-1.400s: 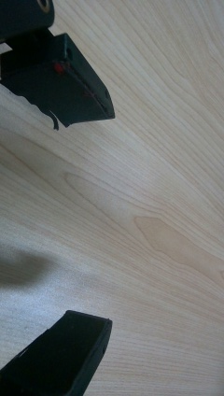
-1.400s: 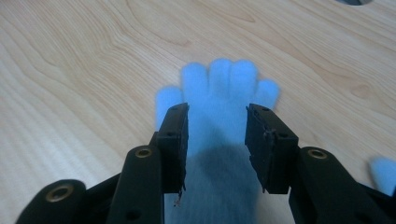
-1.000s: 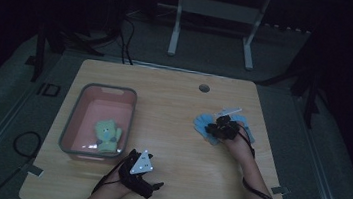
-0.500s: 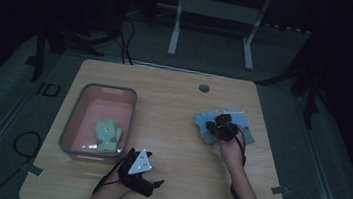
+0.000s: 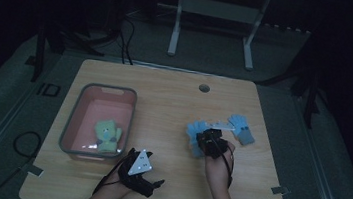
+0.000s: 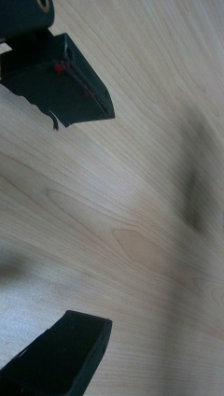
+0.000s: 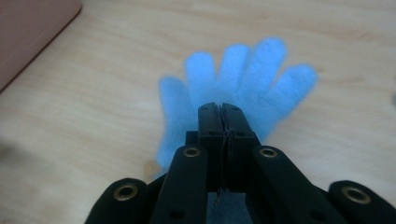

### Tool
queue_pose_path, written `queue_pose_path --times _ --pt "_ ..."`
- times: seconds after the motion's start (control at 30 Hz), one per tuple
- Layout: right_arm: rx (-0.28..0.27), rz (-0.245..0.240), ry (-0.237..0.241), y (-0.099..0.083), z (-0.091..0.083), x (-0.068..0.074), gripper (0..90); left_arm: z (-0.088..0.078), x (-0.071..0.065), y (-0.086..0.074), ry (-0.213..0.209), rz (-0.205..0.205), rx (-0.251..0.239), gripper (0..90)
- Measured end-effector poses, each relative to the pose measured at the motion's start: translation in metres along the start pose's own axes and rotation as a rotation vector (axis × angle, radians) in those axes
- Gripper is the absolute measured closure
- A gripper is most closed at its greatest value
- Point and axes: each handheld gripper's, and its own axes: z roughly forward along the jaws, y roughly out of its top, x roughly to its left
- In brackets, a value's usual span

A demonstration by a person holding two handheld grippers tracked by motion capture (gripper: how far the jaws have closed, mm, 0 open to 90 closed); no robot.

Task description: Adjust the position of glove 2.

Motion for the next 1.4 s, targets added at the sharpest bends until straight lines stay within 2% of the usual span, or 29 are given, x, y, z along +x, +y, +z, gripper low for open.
queue_pose_path --times 0.17,0.4,0.47,0.6,0.8,0.9,0.97,1.0,1.1,1.23,1.27,1.4 --pt "0.014 0.050 -0.009 -0.013 0.009 0.009 88.0 0.001 0.000 -0.001 0.001 -0.004 -0.004 3.0" --pt "0.028 0.069 -0.012 -0.020 0.026 0.019 87.1 0.000 0.000 -0.001 -0.003 -0.005 -0.001 3.0" --pt "0.038 0.092 0.000 -0.022 0.031 0.018 84.6 0.000 0.001 -0.001 -0.003 -0.006 0.001 2.9" --pt "0.053 0.090 -0.002 -0.029 0.042 0.018 74.3 0.000 0.001 -0.002 -0.009 -0.010 0.000 3.0" --pt "0.039 0.082 0.027 -0.026 0.037 0.018 67.9 0.000 0.001 -0.002 -0.012 -0.009 0.002 3.0" --pt "0.030 0.049 0.060 -0.023 0.032 0.015 69.3 0.000 0.001 -0.002 -0.013 -0.008 0.004 2.9" --pt "0.040 0.006 0.083 -0.022 0.030 0.013 69.2 0.000 0.001 -0.002 -0.014 -0.006 0.006 3.0" --pt "0.034 -0.026 0.113 -0.021 0.031 0.011 68.5 0.000 0.001 -0.002 -0.015 -0.007 0.005 3.0" --pt "0.044 -0.116 0.143 -0.020 0.034 0.010 71.6 0.001 0.001 -0.002 -0.014 -0.004 0.010 3.0" --pt "0.067 -0.227 0.151 -0.024 0.043 0.009 72.1 0.001 0.001 -0.003 -0.015 -0.007 0.006 3.0" --pt "0.071 -0.241 0.149 -0.026 0.045 0.009 72.0 0.001 0.001 -0.003 -0.015 -0.007 0.007 3.0" --pt "0.030 -0.234 0.155 -0.031 0.047 0.006 78.1 0.000 0.001 -0.002 -0.016 -0.009 0.004 3.0"
